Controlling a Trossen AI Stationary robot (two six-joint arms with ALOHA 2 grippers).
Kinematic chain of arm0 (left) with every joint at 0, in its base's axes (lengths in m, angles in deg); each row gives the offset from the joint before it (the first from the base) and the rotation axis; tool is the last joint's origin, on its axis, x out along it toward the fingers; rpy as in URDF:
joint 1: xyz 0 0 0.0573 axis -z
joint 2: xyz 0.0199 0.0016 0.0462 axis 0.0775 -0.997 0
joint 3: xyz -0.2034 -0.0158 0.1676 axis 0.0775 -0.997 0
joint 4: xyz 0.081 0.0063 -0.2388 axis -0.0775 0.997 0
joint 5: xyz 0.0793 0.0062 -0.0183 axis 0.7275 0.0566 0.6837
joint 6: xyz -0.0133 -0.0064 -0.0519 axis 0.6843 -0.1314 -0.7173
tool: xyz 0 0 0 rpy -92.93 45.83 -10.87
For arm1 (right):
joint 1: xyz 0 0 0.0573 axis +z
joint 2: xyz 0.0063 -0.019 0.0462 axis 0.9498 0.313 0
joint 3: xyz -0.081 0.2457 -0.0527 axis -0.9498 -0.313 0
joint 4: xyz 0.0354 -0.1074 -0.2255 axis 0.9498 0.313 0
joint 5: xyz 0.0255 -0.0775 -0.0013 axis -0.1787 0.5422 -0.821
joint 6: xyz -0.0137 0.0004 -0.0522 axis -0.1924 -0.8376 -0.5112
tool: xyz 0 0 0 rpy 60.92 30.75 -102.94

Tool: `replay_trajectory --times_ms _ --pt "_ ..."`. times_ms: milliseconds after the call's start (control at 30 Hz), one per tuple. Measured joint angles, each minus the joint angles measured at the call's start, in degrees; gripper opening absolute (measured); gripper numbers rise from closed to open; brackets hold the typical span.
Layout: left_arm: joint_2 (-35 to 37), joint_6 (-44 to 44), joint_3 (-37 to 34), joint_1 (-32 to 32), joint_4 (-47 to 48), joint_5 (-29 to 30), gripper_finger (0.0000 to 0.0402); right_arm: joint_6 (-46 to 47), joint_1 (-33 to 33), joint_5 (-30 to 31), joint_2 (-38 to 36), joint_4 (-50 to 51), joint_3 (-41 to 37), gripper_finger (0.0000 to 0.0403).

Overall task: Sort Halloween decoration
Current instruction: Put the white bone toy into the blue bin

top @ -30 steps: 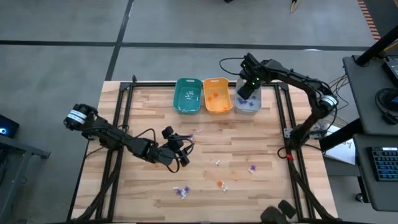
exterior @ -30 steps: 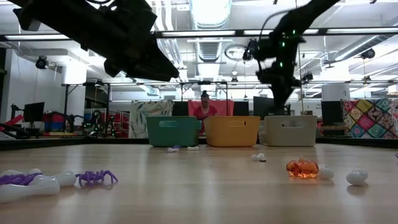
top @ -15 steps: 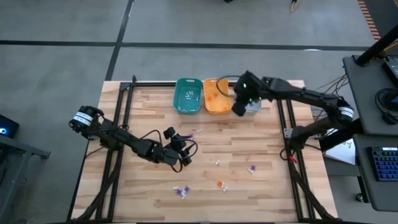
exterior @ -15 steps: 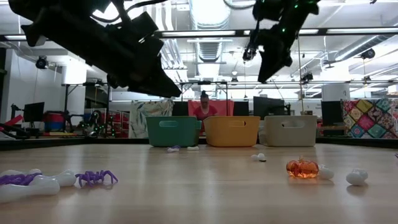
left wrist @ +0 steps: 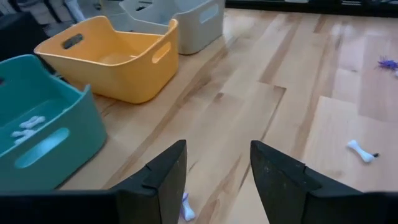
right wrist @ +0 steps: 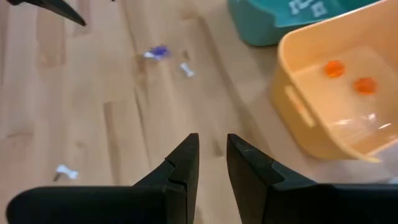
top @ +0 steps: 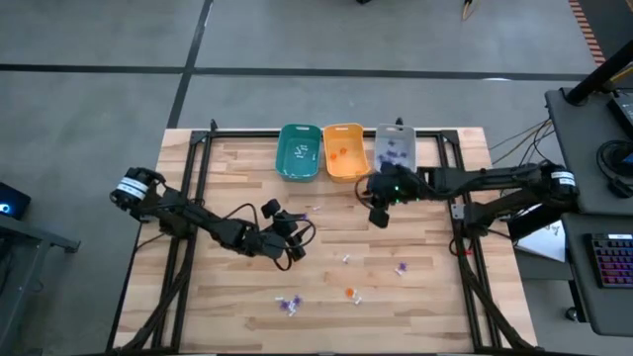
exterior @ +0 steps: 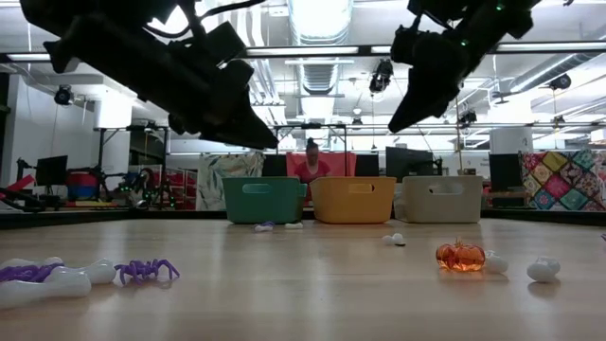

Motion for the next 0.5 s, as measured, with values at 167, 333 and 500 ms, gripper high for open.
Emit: replay_trajectory --times_ms 167,333,500 --pt "-0.3 3.3 0.0 -3.2 -2.1 -5.9 0.0153 2.2 2.2 0.0 0.0 -3.0 -1.9 0.0073" --pt "-2.0 7.3 0.0 -8.0 -3.6 -13.2 0.0153 3.6 2.6 0.5 0.0 -4.9 -2.0 0.0073" --pt "-4.7 10.6 0.0 -12.8 -3.9 -17.8 0.0153 4.7 2.6 0.5 0.0 -5.4 -2.0 0.0073"
